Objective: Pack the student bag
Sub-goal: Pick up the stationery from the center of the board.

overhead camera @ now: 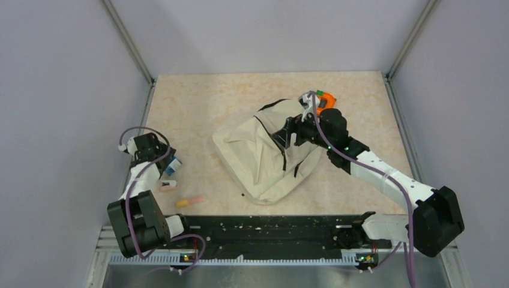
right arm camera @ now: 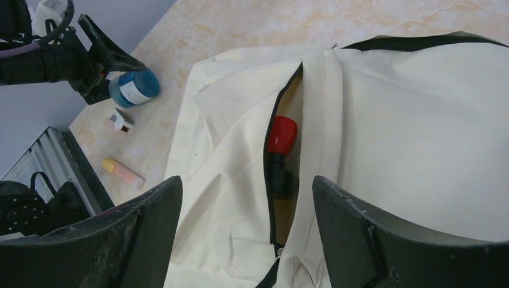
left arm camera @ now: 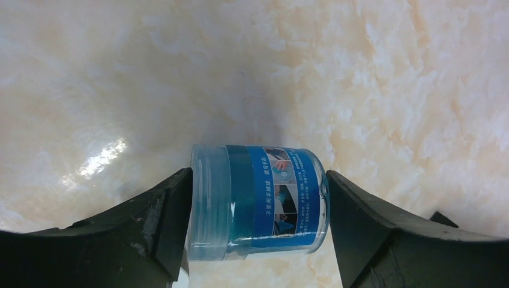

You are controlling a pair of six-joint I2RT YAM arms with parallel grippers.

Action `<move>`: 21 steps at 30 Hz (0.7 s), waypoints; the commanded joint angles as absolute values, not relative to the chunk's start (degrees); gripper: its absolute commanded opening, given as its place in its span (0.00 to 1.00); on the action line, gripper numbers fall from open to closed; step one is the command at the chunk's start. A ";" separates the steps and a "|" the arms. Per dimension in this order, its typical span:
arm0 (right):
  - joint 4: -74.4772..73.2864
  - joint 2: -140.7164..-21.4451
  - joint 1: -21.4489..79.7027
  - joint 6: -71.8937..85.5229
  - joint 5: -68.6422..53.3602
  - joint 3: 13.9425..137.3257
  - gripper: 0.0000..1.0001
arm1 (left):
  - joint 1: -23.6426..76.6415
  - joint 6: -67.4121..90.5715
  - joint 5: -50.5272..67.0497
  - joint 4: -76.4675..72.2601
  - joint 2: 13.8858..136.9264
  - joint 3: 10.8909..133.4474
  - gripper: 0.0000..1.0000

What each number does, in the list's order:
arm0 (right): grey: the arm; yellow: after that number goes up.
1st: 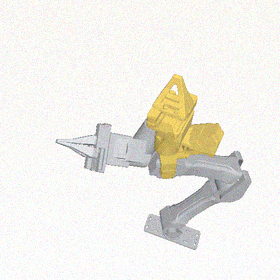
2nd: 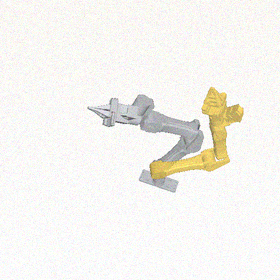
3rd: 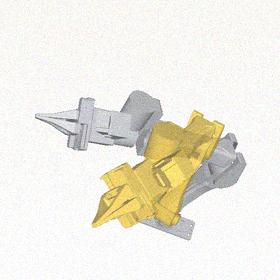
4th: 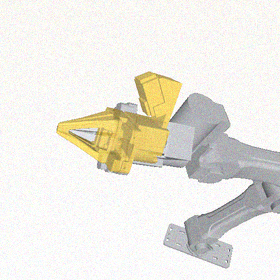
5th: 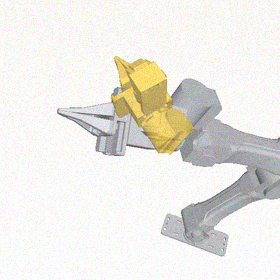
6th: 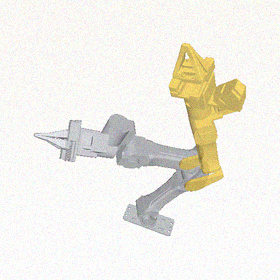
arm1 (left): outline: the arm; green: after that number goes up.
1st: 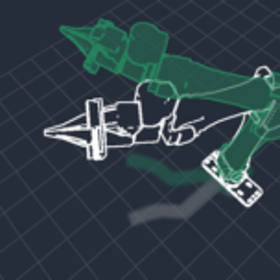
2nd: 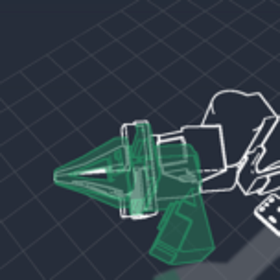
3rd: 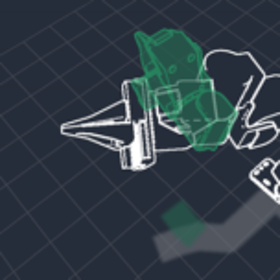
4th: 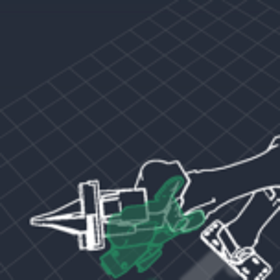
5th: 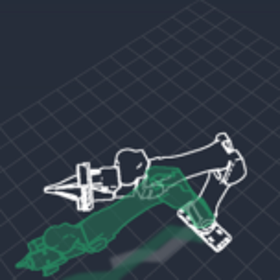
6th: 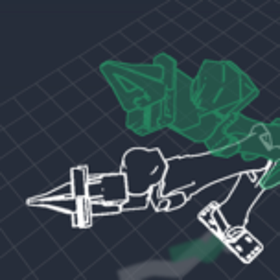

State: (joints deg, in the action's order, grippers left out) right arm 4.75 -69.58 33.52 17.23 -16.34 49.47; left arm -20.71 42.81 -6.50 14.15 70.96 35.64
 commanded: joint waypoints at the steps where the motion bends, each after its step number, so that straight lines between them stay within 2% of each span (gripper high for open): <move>1: 7.11 -68.09 32.96 17.92 -16.43 49.48 0.78 | -20.95 40.58 0.45 12.90 66.42 37.93 0.57; 7: 11.74 -65.49 33.32 14.31 -21.47 47.92 0.77 | -20.72 46.37 16.71 10.53 56.48 37.41 0.55; 11: 14.24 -62.53 36.19 8.96 -22.38 46.98 0.79 | -18.06 44.00 22.23 11.63 51.62 40.12 0.54; 16: 19.26 -62.77 37.20 11.70 -29.31 47.15 0.80 | -7.92 36.46 28.45 10.81 50.44 43.96 0.54; 21: 20.56 -64.12 38.69 11.80 -33.10 47.51 0.80 | 7.00 36.88 34.29 4.22 52.72 47.59 0.54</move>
